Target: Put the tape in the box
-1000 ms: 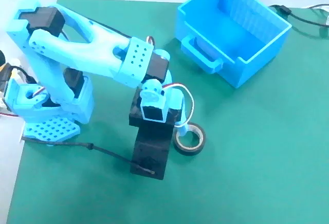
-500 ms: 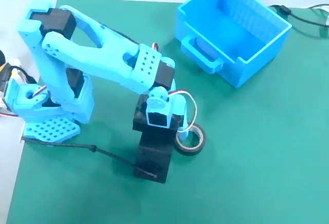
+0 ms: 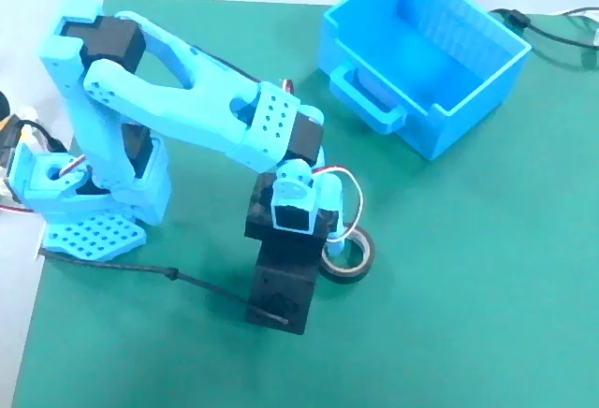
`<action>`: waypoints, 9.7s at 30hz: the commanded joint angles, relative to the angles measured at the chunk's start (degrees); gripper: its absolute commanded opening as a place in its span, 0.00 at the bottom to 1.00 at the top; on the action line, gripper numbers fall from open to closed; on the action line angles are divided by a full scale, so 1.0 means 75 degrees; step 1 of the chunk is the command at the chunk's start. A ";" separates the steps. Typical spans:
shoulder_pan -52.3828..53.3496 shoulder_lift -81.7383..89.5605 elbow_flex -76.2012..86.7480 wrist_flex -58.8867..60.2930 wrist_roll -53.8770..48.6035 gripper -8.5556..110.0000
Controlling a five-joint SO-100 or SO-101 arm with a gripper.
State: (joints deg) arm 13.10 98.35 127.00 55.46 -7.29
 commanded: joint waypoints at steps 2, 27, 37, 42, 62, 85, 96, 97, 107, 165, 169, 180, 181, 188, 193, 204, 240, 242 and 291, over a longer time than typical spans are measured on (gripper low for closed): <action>0.0047 0.0070 -0.0305 -0.0059 -0.0023 0.25; 0.0211 0.0199 -0.0410 0.0023 -0.0070 0.07; 0.0410 0.1758 -0.2016 0.2016 -0.0035 0.07; 0.0293 0.2238 -0.4125 0.3563 -0.0023 0.07; -0.2684 0.0246 -0.9469 0.5004 0.0715 0.07; -0.5156 -0.1898 -0.9469 0.1781 0.0738 0.07; -0.5332 -0.3000 -0.9469 0.1020 0.0797 0.07; -0.5332 -0.3059 -0.9469 0.0961 0.0797 0.07; -0.5449 -0.3375 -0.9469 0.0855 0.0797 0.07; -0.4336 -0.1277 -0.9434 0.3070 0.0926 0.30; -0.3820 -0.0598 -0.9387 0.3609 0.0914 0.30; -0.1840 0.2297 -0.8016 0.4570 0.0820 0.30; -0.1688 0.2754 -0.7594 0.4500 0.0785 0.30; -0.0809 0.5484 -0.4266 0.3492 0.0609 0.30; -0.0434 0.6598 -0.1711 0.2391 0.0504 0.30; 0.0059 0.7723 0.2016 0.0141 0.0586 0.25; 0.0340 1.1145 0.5906 -0.0023 0.0562 0.07; 0.0340 1.1531 0.6000 0.0176 0.0574 0.07; 0.0387 1.2246 0.6164 0.0586 0.0621 0.07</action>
State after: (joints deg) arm 15.21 189.40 173.32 58.80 -2.11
